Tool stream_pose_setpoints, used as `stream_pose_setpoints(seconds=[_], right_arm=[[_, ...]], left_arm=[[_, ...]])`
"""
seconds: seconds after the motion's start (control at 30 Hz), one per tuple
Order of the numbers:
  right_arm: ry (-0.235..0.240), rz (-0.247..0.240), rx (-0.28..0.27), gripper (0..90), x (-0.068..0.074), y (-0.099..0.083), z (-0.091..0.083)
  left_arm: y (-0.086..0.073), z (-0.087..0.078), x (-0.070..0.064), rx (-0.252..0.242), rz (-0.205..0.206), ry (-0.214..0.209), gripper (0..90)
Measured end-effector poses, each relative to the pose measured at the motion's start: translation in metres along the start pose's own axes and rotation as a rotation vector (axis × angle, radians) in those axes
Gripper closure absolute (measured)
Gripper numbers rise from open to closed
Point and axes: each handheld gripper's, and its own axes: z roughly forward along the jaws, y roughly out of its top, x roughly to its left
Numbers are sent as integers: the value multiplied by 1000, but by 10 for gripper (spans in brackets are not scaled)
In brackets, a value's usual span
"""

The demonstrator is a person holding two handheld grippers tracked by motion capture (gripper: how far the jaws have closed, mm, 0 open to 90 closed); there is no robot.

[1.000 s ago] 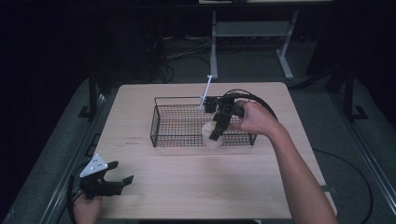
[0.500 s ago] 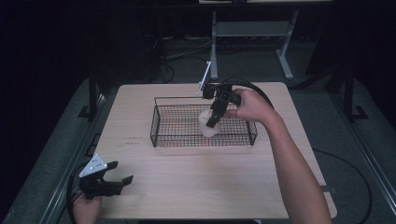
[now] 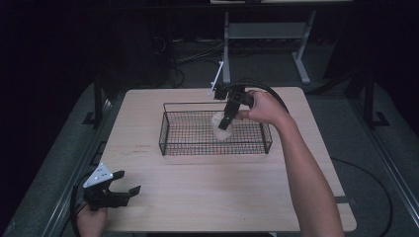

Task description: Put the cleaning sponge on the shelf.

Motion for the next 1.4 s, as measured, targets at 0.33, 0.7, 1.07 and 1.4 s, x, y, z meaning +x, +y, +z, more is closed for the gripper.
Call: stream_pose_setpoints(seconds=[0.33, 0.7, 1.07, 1.4], right_arm=[[15, 53, -3, 298, -18, -5, 16], [17, 88, 7, 297, -29, -9, 30], [20, 91, 32, 296, -33, -5, 47], [45, 132, 10, 296, -39, -18, 60]], left_arm=[[0, 0, 0, 0, -4, -4, 137], [0, -1, 1, -4, -8, -3, 137], [-1, -2, 2, -3, -7, -1, 137], [-1, -1, 1, -5, -8, -2, 136]])
